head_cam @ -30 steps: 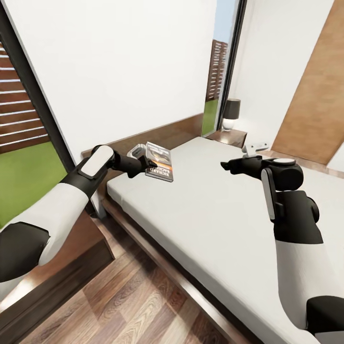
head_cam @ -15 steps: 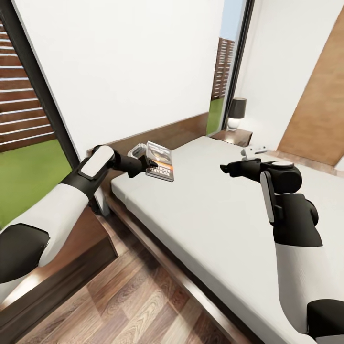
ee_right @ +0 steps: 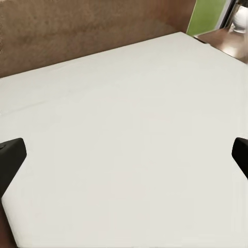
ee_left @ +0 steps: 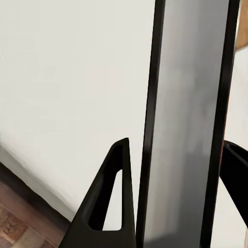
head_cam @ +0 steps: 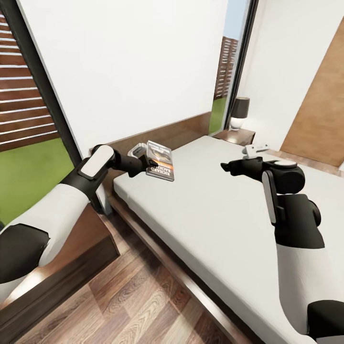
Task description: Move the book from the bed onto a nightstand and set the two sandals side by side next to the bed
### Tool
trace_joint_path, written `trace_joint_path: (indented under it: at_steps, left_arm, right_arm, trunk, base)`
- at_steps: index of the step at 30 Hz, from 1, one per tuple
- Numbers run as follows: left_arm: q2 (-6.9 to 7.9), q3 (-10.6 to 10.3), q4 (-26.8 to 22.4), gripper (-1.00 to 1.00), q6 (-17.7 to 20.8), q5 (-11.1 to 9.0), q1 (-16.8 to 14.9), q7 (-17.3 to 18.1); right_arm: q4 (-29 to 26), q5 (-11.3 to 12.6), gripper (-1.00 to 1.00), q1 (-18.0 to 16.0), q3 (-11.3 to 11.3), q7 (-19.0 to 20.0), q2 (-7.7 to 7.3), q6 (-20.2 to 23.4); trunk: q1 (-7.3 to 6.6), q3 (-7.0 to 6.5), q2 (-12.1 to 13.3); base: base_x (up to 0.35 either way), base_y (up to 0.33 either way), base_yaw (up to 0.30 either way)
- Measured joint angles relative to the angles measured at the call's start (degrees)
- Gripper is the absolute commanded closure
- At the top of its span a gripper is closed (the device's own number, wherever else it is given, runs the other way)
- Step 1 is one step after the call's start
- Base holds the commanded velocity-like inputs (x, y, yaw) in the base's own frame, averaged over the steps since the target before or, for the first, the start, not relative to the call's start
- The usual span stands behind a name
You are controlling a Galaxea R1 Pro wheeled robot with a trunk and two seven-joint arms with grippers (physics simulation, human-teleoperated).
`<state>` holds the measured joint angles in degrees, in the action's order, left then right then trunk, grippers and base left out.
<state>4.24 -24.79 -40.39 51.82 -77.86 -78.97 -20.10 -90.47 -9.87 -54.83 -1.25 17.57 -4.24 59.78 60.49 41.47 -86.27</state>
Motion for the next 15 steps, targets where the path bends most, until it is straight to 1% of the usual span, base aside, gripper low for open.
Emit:
trace_joint_path:
  at_steps: [7, 15]
  left_arm:
    - [0.0, 0.0, -0.1, 1.0, 0.0, 0.01, 0.0, -0.03]
    - [-0.01, 0.0, -0.13, 1.0, 0.01, 0.04, 0.04, -0.05]
  right_arm:
    - [-0.78, 0.01, -1.0, 0.26, 0.07, 0.28, -0.13, 0.0]
    - [-1.07, -0.4, -1.0, 0.43, 0.21, 2.53, -0.2, 0.01]
  trunk:
    - [0.0, 0.01, 0.0]
    - [0.0, 0.02, 0.0]
  base:
    - [0.0, 0.0, 0.005]
    - [0.0, 0.0, 0.001]
